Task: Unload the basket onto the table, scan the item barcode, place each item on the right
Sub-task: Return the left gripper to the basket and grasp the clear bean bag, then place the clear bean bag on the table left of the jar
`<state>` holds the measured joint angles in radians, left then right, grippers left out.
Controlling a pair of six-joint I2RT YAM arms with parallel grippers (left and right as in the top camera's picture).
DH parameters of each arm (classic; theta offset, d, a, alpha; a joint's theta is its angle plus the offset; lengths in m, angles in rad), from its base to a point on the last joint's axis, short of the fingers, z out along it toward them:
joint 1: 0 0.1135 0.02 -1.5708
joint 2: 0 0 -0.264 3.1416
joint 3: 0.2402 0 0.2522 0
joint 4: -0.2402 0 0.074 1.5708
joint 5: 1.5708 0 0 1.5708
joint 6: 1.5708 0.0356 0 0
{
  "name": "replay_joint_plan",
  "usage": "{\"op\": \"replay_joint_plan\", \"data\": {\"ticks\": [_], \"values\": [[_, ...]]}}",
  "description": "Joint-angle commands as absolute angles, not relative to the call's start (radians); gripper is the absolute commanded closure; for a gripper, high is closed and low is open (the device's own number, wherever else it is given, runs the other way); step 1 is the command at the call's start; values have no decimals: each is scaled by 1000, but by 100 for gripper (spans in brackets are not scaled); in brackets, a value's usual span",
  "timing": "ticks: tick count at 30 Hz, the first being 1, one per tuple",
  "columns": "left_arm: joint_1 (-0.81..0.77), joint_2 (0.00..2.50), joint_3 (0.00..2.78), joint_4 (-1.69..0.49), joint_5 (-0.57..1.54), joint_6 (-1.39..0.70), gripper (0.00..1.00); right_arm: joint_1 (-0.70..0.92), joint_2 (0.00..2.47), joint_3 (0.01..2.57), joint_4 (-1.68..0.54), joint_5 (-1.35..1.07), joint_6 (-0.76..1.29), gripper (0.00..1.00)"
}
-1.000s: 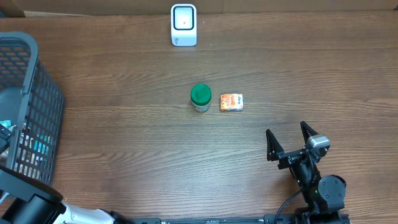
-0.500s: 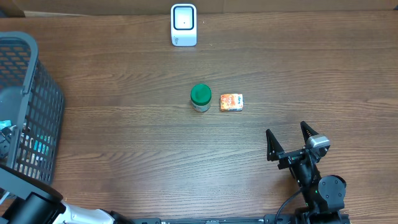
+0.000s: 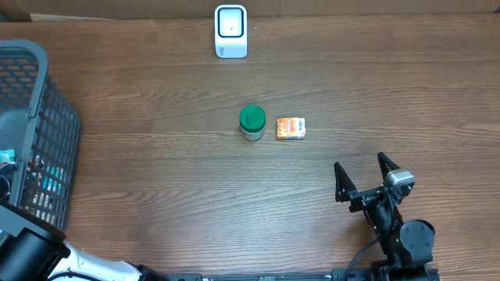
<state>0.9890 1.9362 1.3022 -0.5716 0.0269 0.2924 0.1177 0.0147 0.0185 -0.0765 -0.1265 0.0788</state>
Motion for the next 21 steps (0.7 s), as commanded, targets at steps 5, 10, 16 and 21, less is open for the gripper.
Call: {"op": "replay_joint_plan", "data": {"ticks": [5, 10, 16, 21], "values": [[986, 1983, 1301, -589, 24, 273, 75, 118, 3, 8, -73, -129, 81, 0], [986, 1980, 1343, -652, 27, 254, 87, 118, 3, 8, -73, -129, 81, 0], [983, 1978, 1511, -834, 58, 254, 96, 118, 3, 8, -73, -129, 81, 0], [964, 1978, 1779, -1030, 207, 254, 96, 118, 3, 8, -73, -129, 81, 0]]}}
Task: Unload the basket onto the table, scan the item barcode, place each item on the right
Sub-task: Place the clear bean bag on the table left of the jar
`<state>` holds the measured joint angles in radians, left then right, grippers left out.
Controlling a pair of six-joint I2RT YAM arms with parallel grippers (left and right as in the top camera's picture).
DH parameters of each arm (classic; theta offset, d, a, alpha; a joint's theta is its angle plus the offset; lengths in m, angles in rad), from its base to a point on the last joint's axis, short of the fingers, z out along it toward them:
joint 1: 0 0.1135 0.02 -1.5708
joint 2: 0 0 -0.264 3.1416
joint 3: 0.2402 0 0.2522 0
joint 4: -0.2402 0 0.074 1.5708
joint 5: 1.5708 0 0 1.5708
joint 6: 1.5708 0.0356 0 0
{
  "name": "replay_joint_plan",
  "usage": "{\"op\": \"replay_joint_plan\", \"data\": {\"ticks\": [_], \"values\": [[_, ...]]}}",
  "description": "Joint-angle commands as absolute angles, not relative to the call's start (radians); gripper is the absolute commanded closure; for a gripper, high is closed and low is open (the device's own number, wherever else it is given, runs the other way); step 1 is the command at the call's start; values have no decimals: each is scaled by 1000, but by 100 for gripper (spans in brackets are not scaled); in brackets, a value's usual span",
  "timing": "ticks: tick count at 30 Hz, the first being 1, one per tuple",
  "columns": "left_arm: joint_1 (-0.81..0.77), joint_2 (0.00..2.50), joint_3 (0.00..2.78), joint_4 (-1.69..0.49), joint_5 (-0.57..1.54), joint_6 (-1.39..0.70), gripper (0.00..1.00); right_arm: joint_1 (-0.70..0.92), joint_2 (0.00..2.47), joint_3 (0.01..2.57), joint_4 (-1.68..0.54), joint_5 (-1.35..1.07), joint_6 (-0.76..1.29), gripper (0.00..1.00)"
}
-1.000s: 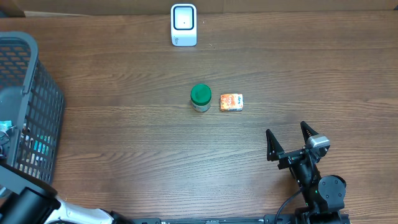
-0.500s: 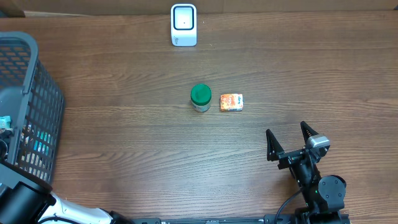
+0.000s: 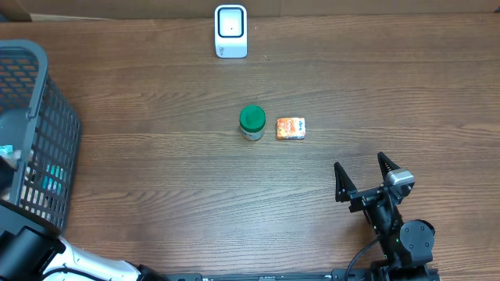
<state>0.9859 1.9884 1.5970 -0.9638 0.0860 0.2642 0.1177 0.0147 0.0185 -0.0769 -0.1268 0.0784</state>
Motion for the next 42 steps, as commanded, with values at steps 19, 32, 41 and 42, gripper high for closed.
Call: {"op": "replay_joint_plan", "data": {"ticks": [19, 32, 41, 42], "values": [[587, 1893, 2501, -1256, 390, 148, 96, 118, 3, 8, -73, -129, 81, 0], [160, 1904, 2281, -1560, 395, 490, 96, 118, 3, 8, -73, -129, 81, 0], [12, 1906, 1835, -1316, 393, 731, 94, 118, 3, 8, -73, -129, 81, 0], [5, 1906, 1790, -1278, 393, 736, 94, 118, 3, 8, -73, -129, 81, 0]]}}
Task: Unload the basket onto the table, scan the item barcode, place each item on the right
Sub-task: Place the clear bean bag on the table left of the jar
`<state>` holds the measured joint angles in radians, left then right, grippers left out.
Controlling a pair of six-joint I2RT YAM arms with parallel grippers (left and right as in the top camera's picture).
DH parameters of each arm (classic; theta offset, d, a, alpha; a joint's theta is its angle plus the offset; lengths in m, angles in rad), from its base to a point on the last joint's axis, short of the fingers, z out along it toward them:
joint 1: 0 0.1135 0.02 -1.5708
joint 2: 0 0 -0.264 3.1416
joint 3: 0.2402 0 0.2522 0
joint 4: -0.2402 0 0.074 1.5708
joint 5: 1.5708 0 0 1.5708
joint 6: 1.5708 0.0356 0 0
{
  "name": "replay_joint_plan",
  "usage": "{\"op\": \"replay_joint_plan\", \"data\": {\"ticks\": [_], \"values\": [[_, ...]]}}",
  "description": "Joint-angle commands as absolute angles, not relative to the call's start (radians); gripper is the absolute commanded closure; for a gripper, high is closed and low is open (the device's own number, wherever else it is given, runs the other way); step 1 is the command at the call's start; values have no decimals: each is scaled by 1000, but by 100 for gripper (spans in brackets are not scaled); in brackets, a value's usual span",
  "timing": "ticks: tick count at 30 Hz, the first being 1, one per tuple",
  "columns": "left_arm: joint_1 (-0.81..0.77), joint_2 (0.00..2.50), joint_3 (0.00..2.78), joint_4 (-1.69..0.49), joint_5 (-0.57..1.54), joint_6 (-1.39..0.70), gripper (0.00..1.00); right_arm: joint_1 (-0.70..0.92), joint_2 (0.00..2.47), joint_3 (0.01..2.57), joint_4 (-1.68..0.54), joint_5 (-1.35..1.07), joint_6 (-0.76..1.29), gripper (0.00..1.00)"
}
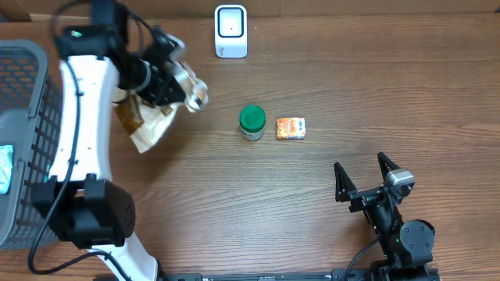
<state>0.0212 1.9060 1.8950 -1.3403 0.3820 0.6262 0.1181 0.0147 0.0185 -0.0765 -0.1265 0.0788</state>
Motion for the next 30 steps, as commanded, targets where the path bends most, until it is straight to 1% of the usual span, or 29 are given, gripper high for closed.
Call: {"op": "replay_joint_plan", "data": {"ticks": [1, 6, 10, 12, 14, 20, 22, 23, 24, 25, 28, 30], "values": [[-1, 1906, 1755, -1248, 392, 739, 93, 118, 3, 8, -73, -129, 81, 0], [-20, 1906, 1582, -1099, 399, 740, 91, 118, 3, 8, -73, -129, 81, 0], [-36, 1906, 1462, -986, 447, 740, 87, 118, 3, 8, -73, -129, 81, 0], [-41, 1907, 1429, -950, 464, 740, 87, 118, 3, 8, -73, -129, 81, 0], [-47, 1907, 1396, -908, 493, 733, 85, 118, 3, 8, -73, -129, 81, 0], [-68, 1908, 1346, -830, 577, 718, 83, 118, 3, 8, -73, -129, 81, 0], [-76, 1908, 1343, -819, 604, 709, 74, 118, 3, 8, -73, -129, 81, 0], [-79, 1909, 1343, -816, 621, 709, 68, 118, 3, 8, -73, -129, 81, 0], [-81, 1909, 1343, -813, 633, 709, 54, 118, 3, 8, -73, -129, 81, 0], [-85, 1909, 1343, -810, 645, 709, 0, 118, 3, 8, -73, -129, 81, 0], [-88, 1909, 1343, -799, 646, 687, 0, 118, 3, 8, -73, -129, 81, 0], [-86, 1909, 1343, -783, 644, 623, 1, 118, 3, 8, -73, -129, 81, 0]]}}
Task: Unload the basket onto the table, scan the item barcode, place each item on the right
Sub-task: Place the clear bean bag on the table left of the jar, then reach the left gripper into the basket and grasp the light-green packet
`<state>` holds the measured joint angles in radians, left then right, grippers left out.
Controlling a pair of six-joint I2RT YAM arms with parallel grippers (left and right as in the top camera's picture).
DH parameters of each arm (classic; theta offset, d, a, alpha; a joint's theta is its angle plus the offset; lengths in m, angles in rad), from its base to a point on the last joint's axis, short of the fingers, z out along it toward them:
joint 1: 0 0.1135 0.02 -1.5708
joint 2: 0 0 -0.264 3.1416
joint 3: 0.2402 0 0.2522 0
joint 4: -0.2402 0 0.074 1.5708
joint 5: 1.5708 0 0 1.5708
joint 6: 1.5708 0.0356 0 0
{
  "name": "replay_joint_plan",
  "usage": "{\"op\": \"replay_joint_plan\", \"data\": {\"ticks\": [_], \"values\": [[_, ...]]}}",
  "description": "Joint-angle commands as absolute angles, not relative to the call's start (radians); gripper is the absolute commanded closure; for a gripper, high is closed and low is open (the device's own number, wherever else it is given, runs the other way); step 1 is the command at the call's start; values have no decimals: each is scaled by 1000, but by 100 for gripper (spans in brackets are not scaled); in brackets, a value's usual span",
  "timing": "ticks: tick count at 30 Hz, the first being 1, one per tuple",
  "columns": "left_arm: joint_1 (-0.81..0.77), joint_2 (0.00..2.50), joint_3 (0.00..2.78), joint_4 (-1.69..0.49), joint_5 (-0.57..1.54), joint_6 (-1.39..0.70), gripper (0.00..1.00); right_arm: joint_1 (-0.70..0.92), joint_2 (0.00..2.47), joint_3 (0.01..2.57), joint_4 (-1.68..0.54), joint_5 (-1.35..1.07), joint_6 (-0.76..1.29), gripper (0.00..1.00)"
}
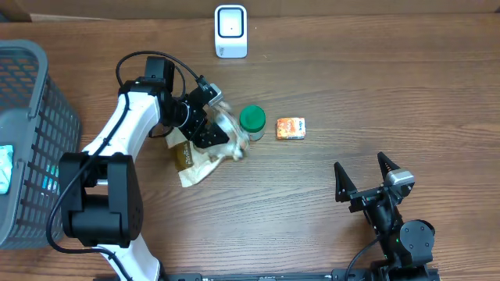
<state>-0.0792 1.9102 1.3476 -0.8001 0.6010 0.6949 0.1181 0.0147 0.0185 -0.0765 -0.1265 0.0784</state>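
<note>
My left gripper (217,131) is shut on a crinkly beige and clear bag (197,164), which hangs or rests just left of a green-lidded jar (251,119) at mid table. The bag's clear top nearly touches the jar. An orange packet (291,128) lies right of the jar. The white barcode scanner (231,31) stands at the far edge, well behind the bag. My right gripper (364,178) sits open near the front right, holding nothing. Whether the bag touches the table cannot be told.
A grey mesh basket (35,133) fills the left side, with a teal item (5,168) inside it. A cardboard wall runs along the far edge behind the scanner.
My left gripper has moved right and toward the front with the bag, from left of the scanner to beside the green-lidded jar. The right arm has not moved.
My left arm was first down in the basket at the far left, with its gripper hidden. Then it held the bag up over the table left of the scanner. Now the bag sits lower, next to the jar. Jar, packet and right gripper stayed put.
</note>
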Motion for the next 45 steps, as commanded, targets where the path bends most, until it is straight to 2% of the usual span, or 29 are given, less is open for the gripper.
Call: {"op": "replay_joint_plan", "data": {"ticks": [1, 8, 13, 17, 22, 25, 27, 28, 30, 33, 35, 40, 45], "values": [[-83, 1909, 1344, -771, 644, 577, 0, 118, 3, 8, -73, -129, 81, 0], [-27, 1894, 1460, -809, 646, 352, 0, 118, 3, 8, -73, -129, 81, 0], [29, 1869, 1748, -1065, 622, 268, 0, 118, 3, 8, -73, -129, 81, 0], [97, 1856, 2041, -1266, 505, 179, 1, 118, 3, 8, -73, -129, 81, 0], [201, 1853, 2298, -1370, 478, 135, 0, 118, 3, 8, -73, -129, 81, 0], [232, 1853, 2343, -1384, 540, 105, 0, 118, 3, 8, -73, -129, 81, 0], [257, 1851, 2357, -1388, 506, 96, 1, 118, 3, 8, -73, -129, 81, 0], [270, 1851, 2358, -1390, 469, 60, 10, 118, 3, 8, -73, -128, 81, 0], [314, 1851, 2358, -1404, 312, -135, 18, 118, 3, 8, -73, -128, 81, 0], [402, 1850, 2358, -1452, 109, -411, 19, 118, 3, 8, -73, -129, 81, 0], [481, 1850, 2358, -1474, 62, -496, 20, 118, 3, 8, -73, -129, 81, 0], [666, 1850, 2358, -1487, 49, -559, 19, 118, 3, 8, -73, -129, 81, 0], [802, 1863, 2337, -1484, 2, -489, 17, 118, 3, 8, -73, -129, 81, 0]]}}
